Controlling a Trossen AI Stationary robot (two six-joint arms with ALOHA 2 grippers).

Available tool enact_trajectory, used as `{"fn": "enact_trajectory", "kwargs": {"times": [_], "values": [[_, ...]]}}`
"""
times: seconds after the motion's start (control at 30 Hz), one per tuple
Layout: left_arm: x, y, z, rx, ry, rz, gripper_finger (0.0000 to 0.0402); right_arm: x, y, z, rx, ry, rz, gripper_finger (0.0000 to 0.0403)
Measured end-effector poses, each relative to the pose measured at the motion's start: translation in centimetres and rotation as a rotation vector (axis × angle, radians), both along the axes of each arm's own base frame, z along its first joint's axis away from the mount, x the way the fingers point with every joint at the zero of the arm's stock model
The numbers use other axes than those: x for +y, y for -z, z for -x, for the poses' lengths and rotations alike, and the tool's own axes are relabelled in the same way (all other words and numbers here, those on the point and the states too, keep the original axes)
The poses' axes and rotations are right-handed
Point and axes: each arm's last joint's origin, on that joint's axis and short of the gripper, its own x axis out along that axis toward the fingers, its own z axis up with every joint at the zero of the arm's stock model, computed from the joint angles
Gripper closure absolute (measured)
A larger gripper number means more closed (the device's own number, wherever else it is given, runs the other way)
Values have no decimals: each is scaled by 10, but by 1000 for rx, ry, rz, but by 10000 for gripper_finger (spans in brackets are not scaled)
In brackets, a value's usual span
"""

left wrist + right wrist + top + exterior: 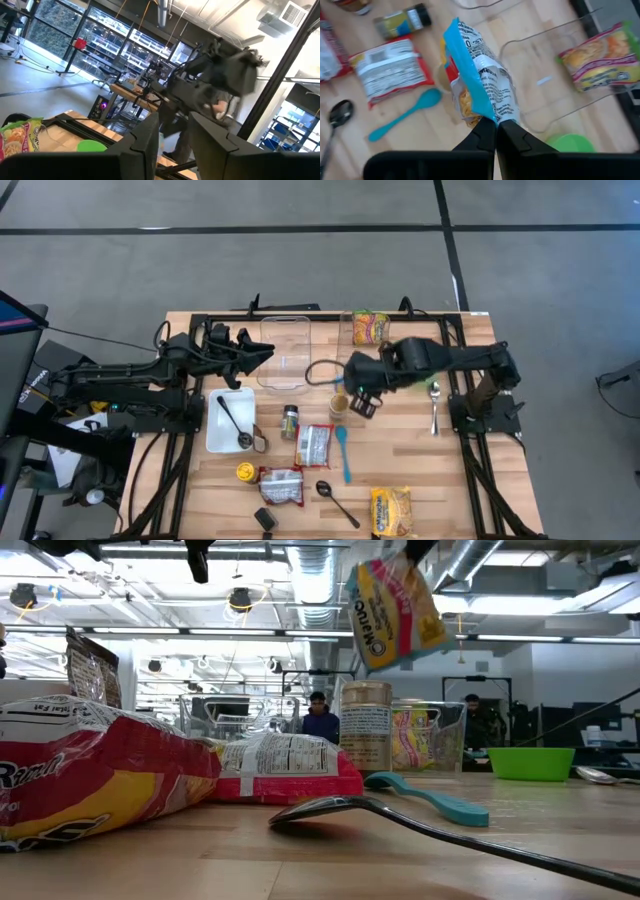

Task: Pick & Place Food Item
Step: Put the blue noodle pack into the right transparent bin

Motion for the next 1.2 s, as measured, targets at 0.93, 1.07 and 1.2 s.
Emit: {"fn": "enact_trajectory", "kwargs": {"times": [0.93,1.07,1.2], "values": [[0,2,0,17,-1,-3,300,-160,9,13,38,87,-43,403],[0,2,0,17,-1,-3,300,-175,20,19,79,82,-72,403],[0,2,0,17,-2,-4,300,-186,33,22,118,76,-88,403]]}}
